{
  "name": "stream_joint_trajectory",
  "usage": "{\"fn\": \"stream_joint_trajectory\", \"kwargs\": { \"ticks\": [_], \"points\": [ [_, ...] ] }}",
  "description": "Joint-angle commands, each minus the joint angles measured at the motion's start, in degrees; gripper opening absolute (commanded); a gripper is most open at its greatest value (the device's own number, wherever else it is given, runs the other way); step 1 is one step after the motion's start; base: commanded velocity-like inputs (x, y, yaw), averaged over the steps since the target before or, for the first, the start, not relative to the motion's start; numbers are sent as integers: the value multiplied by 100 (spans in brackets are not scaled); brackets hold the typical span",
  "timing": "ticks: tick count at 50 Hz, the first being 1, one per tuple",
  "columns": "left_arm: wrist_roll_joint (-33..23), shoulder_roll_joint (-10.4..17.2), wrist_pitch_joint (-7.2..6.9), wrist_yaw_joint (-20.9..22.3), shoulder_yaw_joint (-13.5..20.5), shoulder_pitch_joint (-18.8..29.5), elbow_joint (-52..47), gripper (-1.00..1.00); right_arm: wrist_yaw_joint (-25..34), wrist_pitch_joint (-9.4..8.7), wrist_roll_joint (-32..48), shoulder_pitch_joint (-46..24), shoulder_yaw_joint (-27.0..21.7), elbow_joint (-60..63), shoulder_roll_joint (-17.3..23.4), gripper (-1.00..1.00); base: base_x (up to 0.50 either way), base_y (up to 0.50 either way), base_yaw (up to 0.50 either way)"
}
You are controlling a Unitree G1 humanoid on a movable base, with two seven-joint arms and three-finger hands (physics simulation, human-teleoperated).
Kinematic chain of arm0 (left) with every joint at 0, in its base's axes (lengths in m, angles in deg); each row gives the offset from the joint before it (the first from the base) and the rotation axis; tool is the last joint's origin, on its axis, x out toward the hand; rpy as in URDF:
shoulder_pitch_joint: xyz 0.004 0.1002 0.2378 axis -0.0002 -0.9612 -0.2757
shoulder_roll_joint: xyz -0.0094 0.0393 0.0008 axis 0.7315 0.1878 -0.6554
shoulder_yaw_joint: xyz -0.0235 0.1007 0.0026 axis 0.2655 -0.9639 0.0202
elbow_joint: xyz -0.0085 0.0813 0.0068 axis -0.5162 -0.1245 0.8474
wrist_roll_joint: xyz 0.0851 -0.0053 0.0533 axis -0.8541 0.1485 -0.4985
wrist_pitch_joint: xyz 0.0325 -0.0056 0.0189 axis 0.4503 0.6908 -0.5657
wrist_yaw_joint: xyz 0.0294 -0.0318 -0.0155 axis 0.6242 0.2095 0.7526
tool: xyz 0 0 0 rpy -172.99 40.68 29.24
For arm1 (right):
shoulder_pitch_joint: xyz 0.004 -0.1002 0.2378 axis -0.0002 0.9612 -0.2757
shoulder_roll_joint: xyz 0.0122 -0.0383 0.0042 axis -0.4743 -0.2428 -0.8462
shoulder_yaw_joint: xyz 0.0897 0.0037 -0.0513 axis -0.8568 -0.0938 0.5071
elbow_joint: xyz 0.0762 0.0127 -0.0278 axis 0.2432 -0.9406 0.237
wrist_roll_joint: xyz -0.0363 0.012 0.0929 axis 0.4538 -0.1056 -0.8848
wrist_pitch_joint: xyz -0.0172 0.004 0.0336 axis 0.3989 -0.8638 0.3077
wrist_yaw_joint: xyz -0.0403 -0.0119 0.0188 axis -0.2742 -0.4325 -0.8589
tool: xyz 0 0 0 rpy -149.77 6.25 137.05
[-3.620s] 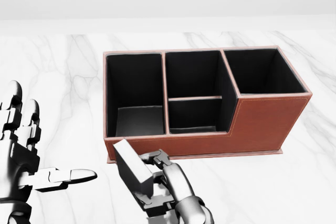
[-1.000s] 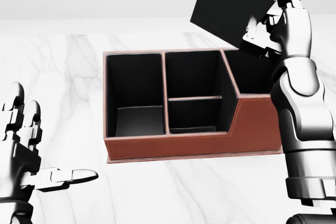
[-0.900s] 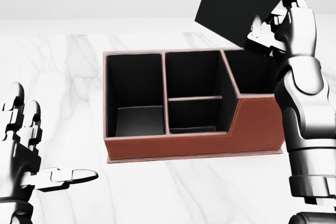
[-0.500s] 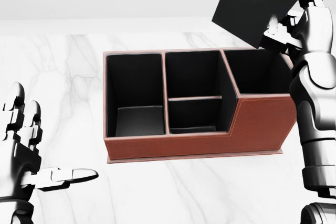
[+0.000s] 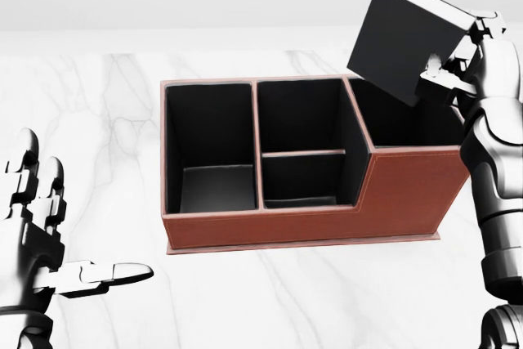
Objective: Pick up the book and place it in the right compartment of the caddy.
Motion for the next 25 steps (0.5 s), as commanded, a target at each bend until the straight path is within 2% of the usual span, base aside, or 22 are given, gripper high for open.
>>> {"fn": "stream_joint_trajectory", "kwargs": {
  "ticks": [1, 8, 11, 14, 22, 25],
  "points": [
    [-13, -1, 34, 0, -6, 5, 39, 100, -2, 0, -62, -181, -101, -422, 114, -100, 0, 0, 0],
    [-30, -2, 55, -1, -20, 5, 61, 100, -4, 0, -48, -222, -104, -396, 155, -100, 0, 0, 0],
    [-36, -2, -18, -12, -32, 6, -6, 100, -15, 0, -62, -255, -128, -337, 193, -100, 0, 0, 0],
    [-39, -4, 37, -5, -29, 9, 50, 100, -21, 0, -93, -302, -146, -167, 260, -100, 0, 0, 0],
    [-45, -6, 16, 0, -35, -7, 14, 100, -11, 0, -87, -503, -184, -38, 418, -100, 0, 0, 0],
    [-50, -8, 47, 2, -37, 0, 51, 100, 5, 0, -82, -536, -190, -77, 460, -100, 0, 0, 0]
  ]
}}
